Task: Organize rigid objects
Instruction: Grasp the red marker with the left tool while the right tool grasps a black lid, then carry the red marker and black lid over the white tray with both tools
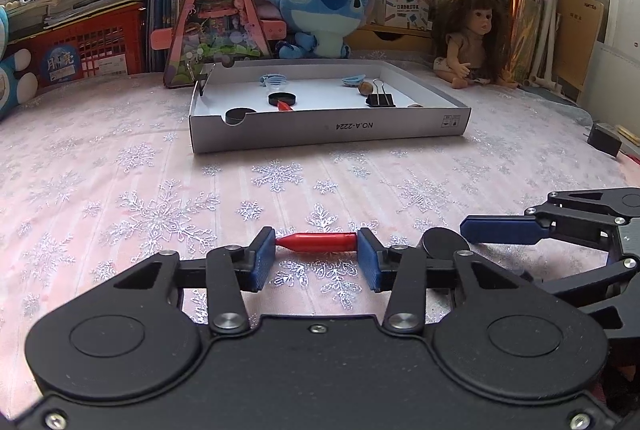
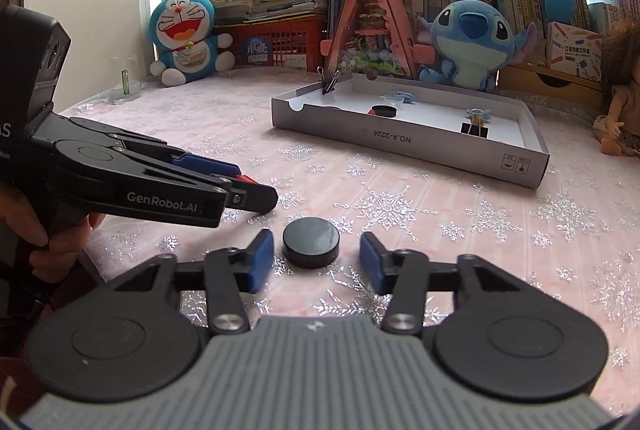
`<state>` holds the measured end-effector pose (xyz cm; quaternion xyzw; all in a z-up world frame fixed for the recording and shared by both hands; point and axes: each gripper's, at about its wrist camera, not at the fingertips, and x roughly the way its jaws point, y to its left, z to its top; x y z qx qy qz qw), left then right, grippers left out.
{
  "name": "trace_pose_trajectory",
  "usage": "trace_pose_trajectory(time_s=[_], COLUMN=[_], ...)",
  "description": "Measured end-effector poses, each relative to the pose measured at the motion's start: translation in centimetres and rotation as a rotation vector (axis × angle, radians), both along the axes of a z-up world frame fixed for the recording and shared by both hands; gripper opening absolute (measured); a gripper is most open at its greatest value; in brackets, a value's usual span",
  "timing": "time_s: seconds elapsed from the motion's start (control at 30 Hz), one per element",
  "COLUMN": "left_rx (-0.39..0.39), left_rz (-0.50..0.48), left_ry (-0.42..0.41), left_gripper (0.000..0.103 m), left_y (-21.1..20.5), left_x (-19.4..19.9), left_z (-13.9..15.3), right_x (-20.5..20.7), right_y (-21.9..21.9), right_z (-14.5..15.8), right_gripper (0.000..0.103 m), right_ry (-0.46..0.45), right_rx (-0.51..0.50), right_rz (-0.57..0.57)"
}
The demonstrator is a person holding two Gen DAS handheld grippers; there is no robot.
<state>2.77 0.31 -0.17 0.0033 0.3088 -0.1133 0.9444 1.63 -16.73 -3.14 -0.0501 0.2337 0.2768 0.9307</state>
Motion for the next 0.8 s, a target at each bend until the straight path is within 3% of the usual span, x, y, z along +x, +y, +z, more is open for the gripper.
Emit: trace_pose_trajectory(time_s=[0.2,0.8], left_rx=[-0.003,0.003], left_rz=[0.016,0.022], left_ry=[-0.001,-0.005], left_gripper=[0.042,0.042], left_y=[0.07,0.07], left_x=[0.01,0.01], left_z=[-0.12,-0.34], right_x=[-0.18,0.12], right_y=[-0.12,0.29], right_z=[0.05,-0.55], right_gripper=[0.037,0.041], right_ry=[-0.016,0.002], right_rx=[0.029,0.034], right_rz=[-0.019,-0.044])
